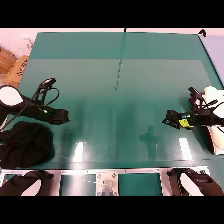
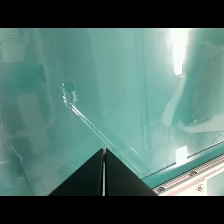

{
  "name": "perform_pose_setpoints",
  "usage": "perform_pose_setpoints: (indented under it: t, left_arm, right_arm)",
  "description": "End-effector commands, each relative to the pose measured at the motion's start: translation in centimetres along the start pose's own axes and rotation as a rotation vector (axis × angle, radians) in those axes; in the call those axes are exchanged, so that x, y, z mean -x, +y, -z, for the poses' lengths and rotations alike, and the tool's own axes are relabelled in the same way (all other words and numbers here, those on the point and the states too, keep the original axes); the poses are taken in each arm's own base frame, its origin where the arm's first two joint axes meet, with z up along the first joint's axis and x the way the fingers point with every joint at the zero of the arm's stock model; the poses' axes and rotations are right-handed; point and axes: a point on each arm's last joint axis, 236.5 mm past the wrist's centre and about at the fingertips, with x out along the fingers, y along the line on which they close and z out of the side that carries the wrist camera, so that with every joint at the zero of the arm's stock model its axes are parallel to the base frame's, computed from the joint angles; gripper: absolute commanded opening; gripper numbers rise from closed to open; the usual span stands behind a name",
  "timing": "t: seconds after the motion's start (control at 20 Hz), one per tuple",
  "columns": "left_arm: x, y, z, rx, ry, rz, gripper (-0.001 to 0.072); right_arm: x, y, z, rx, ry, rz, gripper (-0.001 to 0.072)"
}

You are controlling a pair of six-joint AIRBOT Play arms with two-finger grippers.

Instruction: Fold the shirts.

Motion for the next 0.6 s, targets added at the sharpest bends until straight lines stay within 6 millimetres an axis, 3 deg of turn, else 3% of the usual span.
perform_pose_setpoints:
  t: [0.0, 0.15, 0.25, 0.3, 0.35, 0.4, 0.45, 0.55]
  left_arm:
    - [0.0, 0.0, 0.0, 0.0, 0.0, -0.001, 0.0021]
    - [0.1, 1.4, 0.2, 0.016, 0.007, -0.058, 0.0021]
    - [0.5, 4.4, 1.0, 0.081, 0.036, -0.191, 0.0021]
    - [1.1, 6.9, 1.8, 0.111, 0.061, -0.299, 0.0022]
    - [2.1, 9.7, 3.0, 0.132, 0.101, -0.427, 0.017]
    - [3.3, 12.3, 4.1, 0.165, 0.128, -0.555, 0.0595]
    - [4.4, 15.0, 5.2, 0.193, 0.151, -0.684, 0.072]
    - [4.4, 17.8, 7.2, 0.169, 0.21, -0.798, 0.072]
  right_arm:
    - [0.0, 0.0, 0.0, 0.0, 0.0, -0.001, 0.0012]
    - [0.0, 0.0, 0.0, 0.0, 0.0, -0.001, 0.0012]
    - [0.0, 0.0, 0.0, 0.0, 0.0, -0.001, 0.0013]
    - [0.0, 0.0, 0.0, 0.0, 0.0, -0.001, 0.0013]
    - [0.0, 0.0, 0.0, 0.0, 0.0, -0.001, 0.0013]
    - [0.0, 0.0, 0.0, 0.0, 0.0, -0.001, 0.0012]
    - [0.0, 0.0, 0.0, 0.0, 0.0, 0.0, 0.0013]
    - [0.0, 0.0, 0.0, 0.0, 0.0, 0.0, 0.0012]
